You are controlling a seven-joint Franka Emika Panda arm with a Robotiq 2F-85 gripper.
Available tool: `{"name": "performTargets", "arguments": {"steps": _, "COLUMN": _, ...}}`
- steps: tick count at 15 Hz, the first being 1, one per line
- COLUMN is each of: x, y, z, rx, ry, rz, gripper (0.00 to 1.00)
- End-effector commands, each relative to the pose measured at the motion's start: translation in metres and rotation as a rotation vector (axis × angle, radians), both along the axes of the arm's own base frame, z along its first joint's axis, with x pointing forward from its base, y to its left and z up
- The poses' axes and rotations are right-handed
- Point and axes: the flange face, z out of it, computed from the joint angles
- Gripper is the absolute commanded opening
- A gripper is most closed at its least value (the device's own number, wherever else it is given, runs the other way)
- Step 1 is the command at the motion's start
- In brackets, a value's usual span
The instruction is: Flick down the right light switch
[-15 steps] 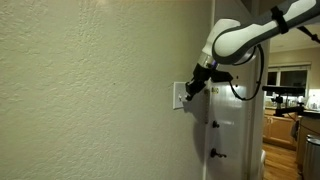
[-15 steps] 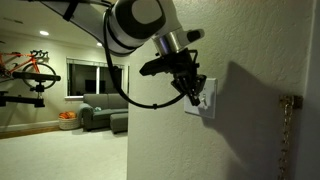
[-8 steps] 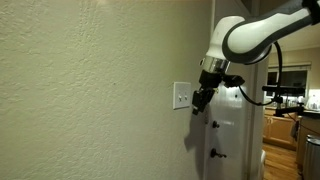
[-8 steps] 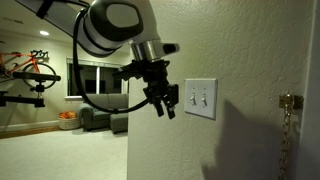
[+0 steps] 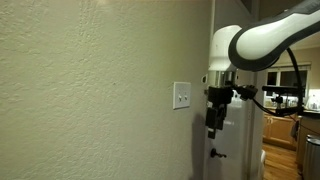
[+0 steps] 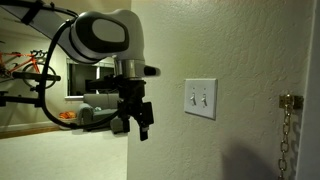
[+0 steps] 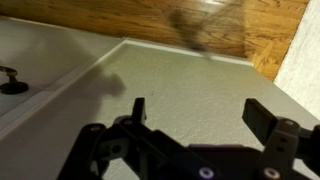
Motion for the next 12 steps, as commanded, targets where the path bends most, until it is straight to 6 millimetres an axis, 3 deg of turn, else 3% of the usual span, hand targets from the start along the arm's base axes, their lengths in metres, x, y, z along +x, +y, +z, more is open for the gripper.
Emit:
{"name": "performTargets", "arguments": {"steps": 1, "x": -0.023, "y": 0.011, "z": -0.006, "rx": 0.014, "ry": 0.063, "rz": 0.017, "gripper": 1.0}}
{"name": "performTargets", "arguments": {"steps": 3, "x": -0.026, "y": 0.013, "z": -0.01, "rx": 0.007, "ry": 0.081, "rz": 0.017, "gripper": 1.0}}
{"name": "performTargets", "arguments": {"steps": 4, "x": -0.008, "y": 0.01, "z": -0.013, "rx": -0.001, "ry": 0.066, "rz": 0.016, "gripper": 1.0}}
{"name": "performTargets", "arguments": {"steps": 12, "x": -0.006, "y": 0.011, "z": -0.016, "rx": -0.001, "ry": 0.072, "rz": 0.017, "gripper": 1.0}}
